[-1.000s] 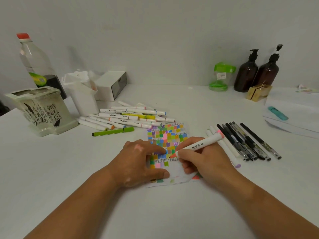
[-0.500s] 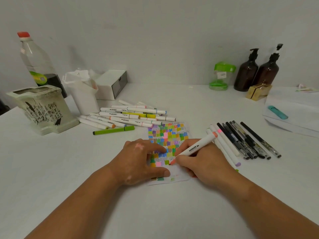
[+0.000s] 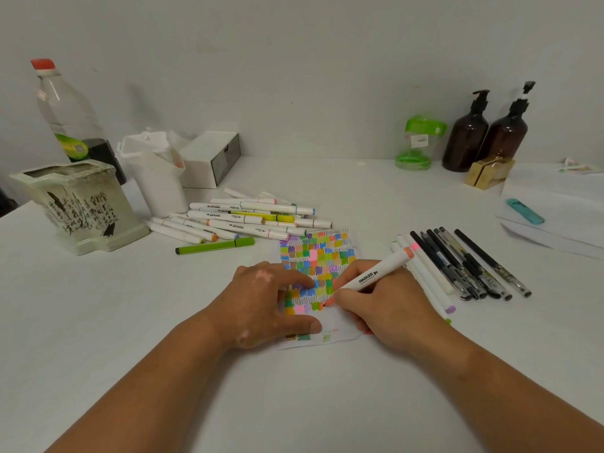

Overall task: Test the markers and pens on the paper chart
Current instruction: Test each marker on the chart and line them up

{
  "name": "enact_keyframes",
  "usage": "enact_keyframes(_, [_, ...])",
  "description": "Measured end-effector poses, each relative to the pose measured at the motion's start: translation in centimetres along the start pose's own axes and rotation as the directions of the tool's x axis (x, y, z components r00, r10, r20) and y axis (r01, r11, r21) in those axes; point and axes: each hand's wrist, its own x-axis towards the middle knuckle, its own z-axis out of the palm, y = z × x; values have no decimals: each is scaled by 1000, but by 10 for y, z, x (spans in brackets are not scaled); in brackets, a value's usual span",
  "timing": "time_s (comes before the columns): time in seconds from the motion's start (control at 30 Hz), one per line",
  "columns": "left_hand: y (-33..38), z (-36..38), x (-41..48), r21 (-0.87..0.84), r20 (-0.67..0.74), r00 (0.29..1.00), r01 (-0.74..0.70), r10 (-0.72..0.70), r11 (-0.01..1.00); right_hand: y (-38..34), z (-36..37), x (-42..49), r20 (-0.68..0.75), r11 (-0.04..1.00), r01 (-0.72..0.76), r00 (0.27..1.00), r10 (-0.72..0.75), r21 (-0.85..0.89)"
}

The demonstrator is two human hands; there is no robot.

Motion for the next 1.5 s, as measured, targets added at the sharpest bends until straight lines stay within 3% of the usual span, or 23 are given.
enact_keyframes(0.4, [3, -2, 0, -1, 19, 1000, 3, -3, 1000, 2, 1, 0, -26, 1000, 9, 1000, -9, 4])
enact_keyframes(0.5, [2, -1, -1, -23, -4, 1000, -19, 18, 1000, 2, -2, 0, -90, 985, 39, 996, -24, 169])
enact_keyframes(0.6, [-2, -2, -3, -277, -146, 989, -63, 23, 959, 1, -12, 3, -157, 907, 101, 987, -39, 410])
enact_keyframes(0.7, [-9, -9, -3, -604, -261, 965, -156, -9, 781, 3, -21, 6, -178, 864, 123, 983, -40, 488])
enact_keyframes(0.8, [-9, -9, -3, -681, -238, 971, -152, -20, 716, 4, -25, 7, -141, 838, 123, 988, -56, 532])
enact_keyframes(0.93, [-2, -5, -2, -767, -142, 990, -105, -7, 633, 2, -24, 6, -52, 723, 83, 997, -65, 686])
enact_keyframes(1.03, [1, -6, -2, -799, -145, 988, -144, 46, 583, -1, -24, 4, -38, 721, 91, 995, -89, 687])
enact_keyframes(1.33, [3, -6, -3, -738, -178, 979, -199, 98, 645, -3, -22, 2, -22, 759, 115, 991, -131, 641])
enact_keyframes(1.5, [6, -1, -3, -718, -184, 973, -230, 139, 657, -5, -14, -2, 57, 830, 95, 987, -150, 549])
